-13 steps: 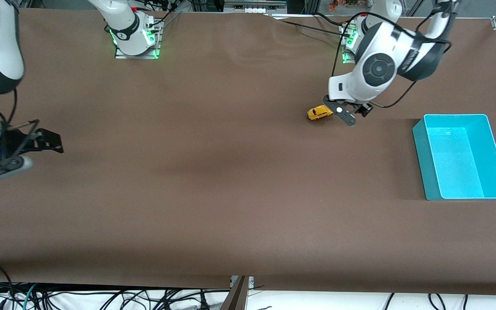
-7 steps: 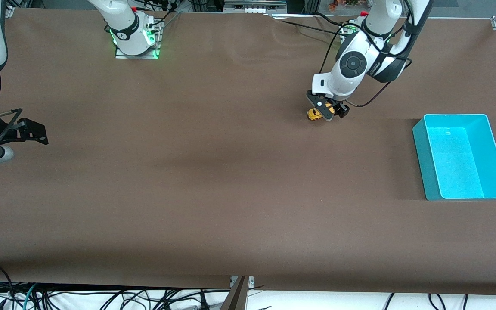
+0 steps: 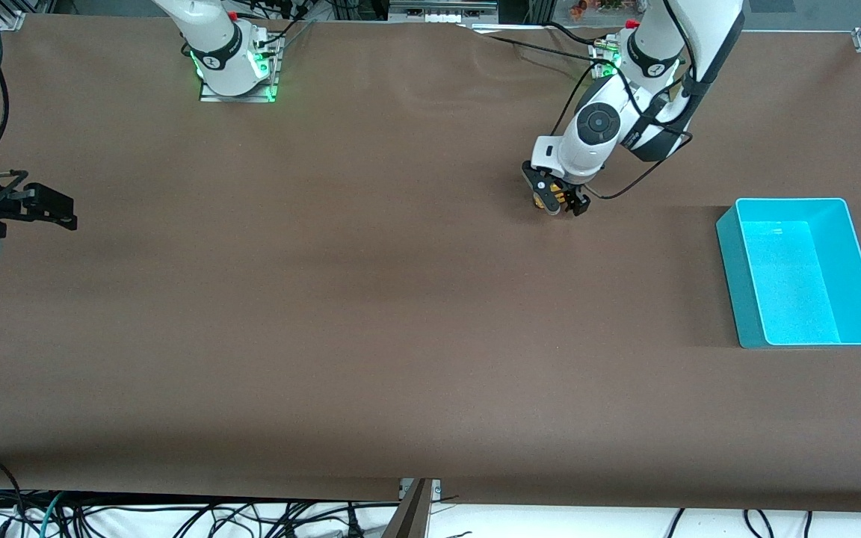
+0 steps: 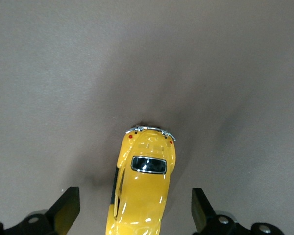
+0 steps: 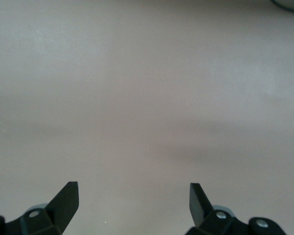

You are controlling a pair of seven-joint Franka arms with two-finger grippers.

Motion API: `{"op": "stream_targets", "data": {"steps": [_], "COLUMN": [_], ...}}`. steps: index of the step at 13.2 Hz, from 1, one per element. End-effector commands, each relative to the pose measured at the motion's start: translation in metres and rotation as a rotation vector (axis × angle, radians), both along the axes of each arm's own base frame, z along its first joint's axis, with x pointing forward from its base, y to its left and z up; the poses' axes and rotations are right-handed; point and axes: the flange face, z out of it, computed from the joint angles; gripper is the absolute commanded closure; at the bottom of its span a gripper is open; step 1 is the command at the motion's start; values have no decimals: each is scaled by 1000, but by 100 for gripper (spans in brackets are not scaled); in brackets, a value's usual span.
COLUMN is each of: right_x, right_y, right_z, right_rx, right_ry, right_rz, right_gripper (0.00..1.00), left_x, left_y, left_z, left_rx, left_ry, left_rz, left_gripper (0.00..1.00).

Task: Wind and store yellow beetle car
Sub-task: 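Lift the car and carry it over the blue bin with the left gripper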

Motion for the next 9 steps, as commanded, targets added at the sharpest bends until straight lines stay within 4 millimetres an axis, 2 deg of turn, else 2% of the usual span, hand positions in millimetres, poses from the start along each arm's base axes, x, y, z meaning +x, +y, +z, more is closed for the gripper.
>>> {"op": "stream_targets", "data": {"steps": [1,2,3,4,6,8,9], "right_x": [-18,-20,-22,-25,-23,-18,-18], "right_y": [2,2,3,3,3,1,0], "right_z": [1,0,-1,-1,-5,-12,-12], "right_rx": [-9,3,16,16,19,47,48], "right_ry": [10,14,20,19,26,39,40], "right_rz": [-29,-32,-34,-35,-35,-44,-40], "right_gripper": [0,0,0,0,0,0,0], "left_x": [2,1,1,1,5,7,9], "left_y": [-2,-2,-2,-2,-2,-1,1], "left_z": [-1,-1,-2,-1,7,21,35], "left_rx": [-9,-10,-10,-10,-6,29,55], "left_ry": [-22,-21,-20,-21,-37,-33,-39], "left_rz": [-16,-16,-16,-17,-33,-42,-45], "left_gripper": [0,15,49,71,87,87,87]}}
